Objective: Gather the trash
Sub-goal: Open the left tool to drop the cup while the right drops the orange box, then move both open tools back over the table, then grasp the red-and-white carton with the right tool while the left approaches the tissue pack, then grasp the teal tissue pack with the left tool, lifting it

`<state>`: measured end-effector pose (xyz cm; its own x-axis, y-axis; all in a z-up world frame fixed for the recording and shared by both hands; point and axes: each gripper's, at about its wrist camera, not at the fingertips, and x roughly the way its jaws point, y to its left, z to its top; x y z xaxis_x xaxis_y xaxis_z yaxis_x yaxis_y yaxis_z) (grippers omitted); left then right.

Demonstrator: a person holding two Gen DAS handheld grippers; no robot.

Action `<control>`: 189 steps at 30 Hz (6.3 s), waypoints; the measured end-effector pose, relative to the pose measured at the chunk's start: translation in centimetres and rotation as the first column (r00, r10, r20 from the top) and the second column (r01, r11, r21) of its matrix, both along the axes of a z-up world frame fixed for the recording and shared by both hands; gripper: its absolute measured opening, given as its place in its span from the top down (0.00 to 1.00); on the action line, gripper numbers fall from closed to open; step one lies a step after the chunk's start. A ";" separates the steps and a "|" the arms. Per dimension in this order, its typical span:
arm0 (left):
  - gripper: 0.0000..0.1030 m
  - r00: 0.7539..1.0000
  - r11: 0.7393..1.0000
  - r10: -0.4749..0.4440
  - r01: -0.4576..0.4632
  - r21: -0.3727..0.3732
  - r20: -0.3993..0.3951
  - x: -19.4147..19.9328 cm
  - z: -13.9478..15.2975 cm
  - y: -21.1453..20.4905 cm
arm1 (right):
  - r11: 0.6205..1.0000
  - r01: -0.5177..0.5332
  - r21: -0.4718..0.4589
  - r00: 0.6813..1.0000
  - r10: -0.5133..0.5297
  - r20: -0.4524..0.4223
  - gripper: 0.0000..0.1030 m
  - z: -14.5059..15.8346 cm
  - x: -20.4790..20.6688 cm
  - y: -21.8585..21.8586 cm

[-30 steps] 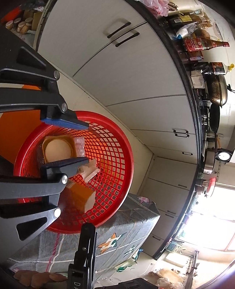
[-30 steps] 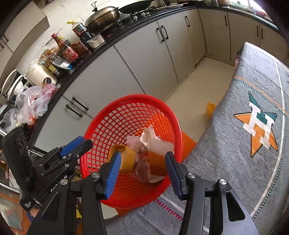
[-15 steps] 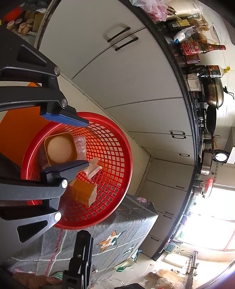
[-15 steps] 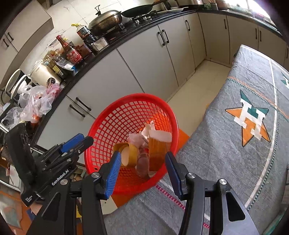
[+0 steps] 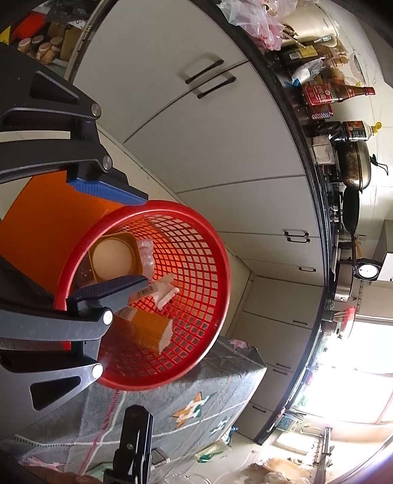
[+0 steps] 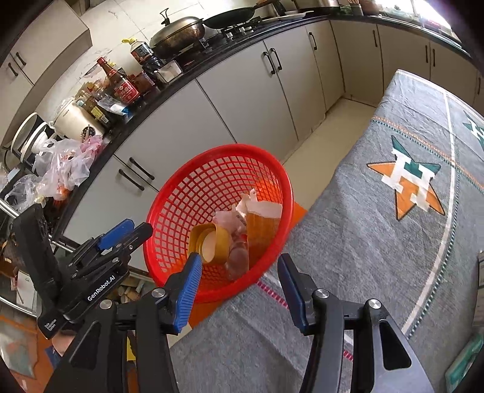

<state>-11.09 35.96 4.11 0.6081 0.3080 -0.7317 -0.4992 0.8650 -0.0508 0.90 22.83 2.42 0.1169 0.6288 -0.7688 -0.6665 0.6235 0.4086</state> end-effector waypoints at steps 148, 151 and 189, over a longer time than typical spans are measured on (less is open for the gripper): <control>0.87 0.710 0.707 -0.702 0.704 0.069 -0.047 8.4 0.0 -38.2 | 0.755 0.556 0.349 0.804 -0.595 0.007 0.87 0.2 -6.8 -43.6; 0.90 0.768 0.761 -0.640 0.638 0.116 -0.027 7.3 0.5 -37.0 | 0.752 0.543 0.374 0.804 -0.595 0.028 0.87 1.0 -7.3 -43.0; 0.92 0.853 0.842 -0.521 0.507 0.186 0.037 2.9 1.1 -31.4 | 0.864 0.415 0.285 0.886 -0.455 0.087 0.87 1.8 -7.9 -33.1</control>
<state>-8.23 4.60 5.24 0.7682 0.0444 -0.6386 0.0193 0.9955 0.0924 -6.98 -10.30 4.24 0.5222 0.6562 -0.5447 -0.4156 0.7536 0.5093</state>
